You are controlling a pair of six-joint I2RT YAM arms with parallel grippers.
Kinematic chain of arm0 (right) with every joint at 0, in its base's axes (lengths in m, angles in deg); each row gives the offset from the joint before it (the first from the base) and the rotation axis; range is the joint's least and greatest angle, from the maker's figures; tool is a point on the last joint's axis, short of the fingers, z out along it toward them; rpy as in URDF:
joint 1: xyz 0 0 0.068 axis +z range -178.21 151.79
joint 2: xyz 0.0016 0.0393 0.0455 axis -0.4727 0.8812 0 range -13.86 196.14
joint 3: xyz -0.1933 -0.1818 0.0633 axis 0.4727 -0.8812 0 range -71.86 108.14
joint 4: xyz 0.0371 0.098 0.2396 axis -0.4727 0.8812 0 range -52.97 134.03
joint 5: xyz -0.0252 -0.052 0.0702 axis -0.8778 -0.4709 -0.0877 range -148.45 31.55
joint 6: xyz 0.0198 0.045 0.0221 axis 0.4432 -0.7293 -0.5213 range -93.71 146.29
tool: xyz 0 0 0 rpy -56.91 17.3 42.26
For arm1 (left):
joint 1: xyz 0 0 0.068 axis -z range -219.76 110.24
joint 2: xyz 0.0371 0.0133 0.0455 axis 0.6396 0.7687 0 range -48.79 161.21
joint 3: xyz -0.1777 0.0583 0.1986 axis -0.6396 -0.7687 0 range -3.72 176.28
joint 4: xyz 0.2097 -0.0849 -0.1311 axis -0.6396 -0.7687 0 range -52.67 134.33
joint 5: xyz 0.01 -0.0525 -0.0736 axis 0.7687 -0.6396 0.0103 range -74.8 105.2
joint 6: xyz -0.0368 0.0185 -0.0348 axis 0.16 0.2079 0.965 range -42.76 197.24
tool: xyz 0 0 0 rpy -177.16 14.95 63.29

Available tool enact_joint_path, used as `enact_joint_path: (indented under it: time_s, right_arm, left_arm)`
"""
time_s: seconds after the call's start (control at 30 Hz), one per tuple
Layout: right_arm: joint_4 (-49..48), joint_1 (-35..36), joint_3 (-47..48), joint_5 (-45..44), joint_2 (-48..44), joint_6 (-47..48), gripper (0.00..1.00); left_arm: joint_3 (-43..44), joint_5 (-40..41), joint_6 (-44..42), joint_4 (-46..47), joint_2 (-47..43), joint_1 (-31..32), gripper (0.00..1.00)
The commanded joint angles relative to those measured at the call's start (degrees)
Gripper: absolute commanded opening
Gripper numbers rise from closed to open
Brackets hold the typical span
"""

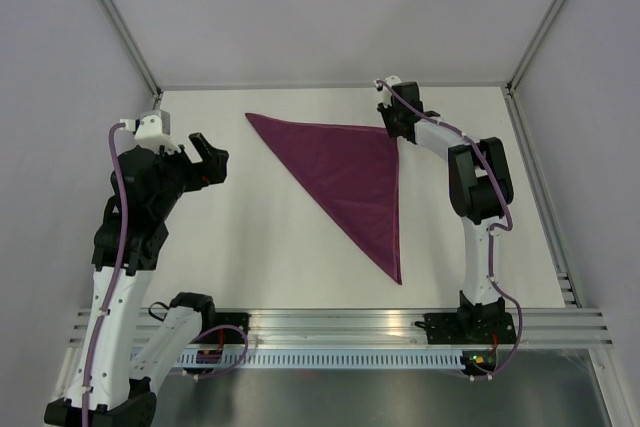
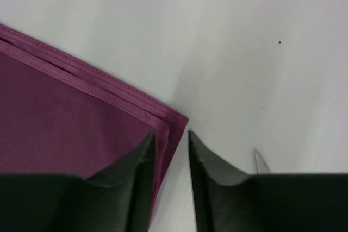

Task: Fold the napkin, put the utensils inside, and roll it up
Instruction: Fold the napkin at the center of the board, then pick up the knife at the center of the board.

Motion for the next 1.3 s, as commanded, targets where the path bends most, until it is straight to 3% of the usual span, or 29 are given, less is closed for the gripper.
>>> enact_joint_path:
  time_s: [0.0,0.03,0.13,0.33,0.6,0.8,1.27]
  right_arm:
    - [0.75,-0.68,3.23,-1.25,0.95,0.67,0.4]
    - [0.84,-0.85,3.58,-1.07,0.77,0.66,0.53]
    - [2.42,-1.91,6.12,0.15,0.42,0.32,0.61]
    - [7.52,-7.35,6.58,9.11,-5.81,-2.58,0.61]
    - [13.59,-20.53,-8.27,24.23,-17.49,5.48,0.58]
    - [16.05,-23.36,-15.48,26.35,-20.24,12.26,0.57]
    - [20.27,-25.38,-16.1,25.39,-14.44,21.49,0.56]
  left_arm:
    - [-0.12,-1.22,-2.09,1.89,-0.24,-0.26,0.98]
    - [-0.21,-1.22,-2.09,1.98,-0.24,-0.26,0.98]
    - [-0.3,-1.31,-2.09,1.98,-0.5,-0.26,0.98]
    - [-0.3,-2.54,-1.83,2.24,-1.65,-0.26,1.0]
    - [-3.19,-4.64,-0.33,4.96,-2.79,-0.34,1.0]
    - [-5.74,-6.05,-0.6,6.64,-2.7,-0.34,1.0]
    - [-8.82,-7.11,-0.95,7.87,-3.67,-0.34,1.0]
